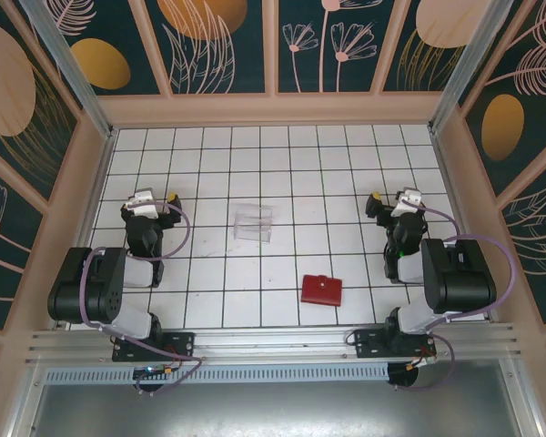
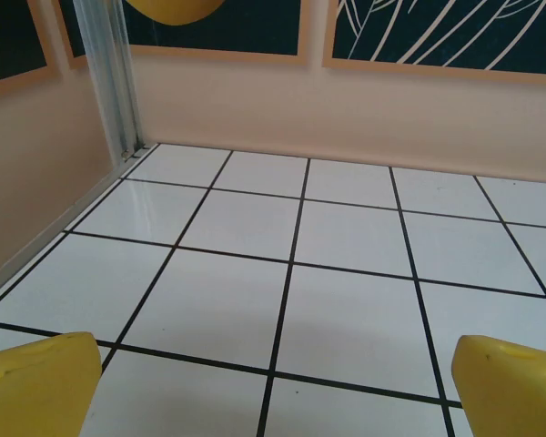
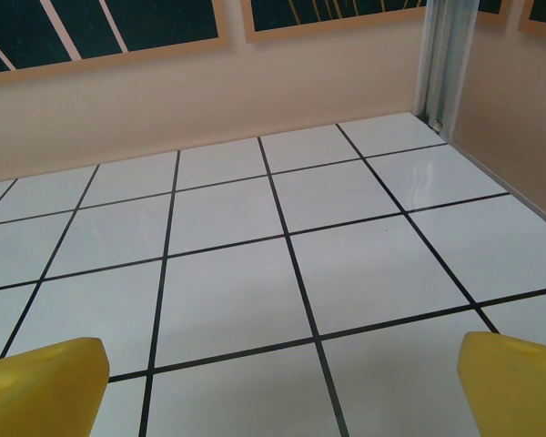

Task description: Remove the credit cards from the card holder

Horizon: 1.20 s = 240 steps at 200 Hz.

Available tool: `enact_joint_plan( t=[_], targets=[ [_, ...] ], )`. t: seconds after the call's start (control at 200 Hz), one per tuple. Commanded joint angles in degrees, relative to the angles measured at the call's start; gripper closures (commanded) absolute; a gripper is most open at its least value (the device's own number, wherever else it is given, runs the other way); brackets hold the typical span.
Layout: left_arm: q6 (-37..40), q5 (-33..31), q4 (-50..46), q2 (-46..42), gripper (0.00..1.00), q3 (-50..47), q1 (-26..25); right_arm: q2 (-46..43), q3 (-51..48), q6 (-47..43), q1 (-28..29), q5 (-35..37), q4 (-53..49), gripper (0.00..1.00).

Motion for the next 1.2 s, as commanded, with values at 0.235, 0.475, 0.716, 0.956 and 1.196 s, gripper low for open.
enact_joint_plan(
  t=[0.235,0.475,0.716,0.956,1.196],
  targets=[
    [0.7,0.9,2.4,0.0,0.01,-0.1,0.3,0.3,-0.7,0.9,0.4,1.2,2.8,0.01],
    [0.7,1.0,2.4,0.1,0.01,-0.1,0.2,0.4,-0.7,0.9,0.4,1.2,2.8,0.01],
    [0.7,1.0,2.4,0.0,0.01,-0.1,0.2,0.4,-0.7,0.9,0.4,1.2,2.7,0.01],
    [0.6,1.0,2.3,0.1,0.01,0.0,0.3,0.4,-0.7,0.9,0.3,1.2,2.6,0.01],
    [-0.1,-1.8,-12.3,-5.9,0.01,5.2,0.0,-4.8,3.2,0.7,1.1,3.0,-9.0,0.01]
  ],
)
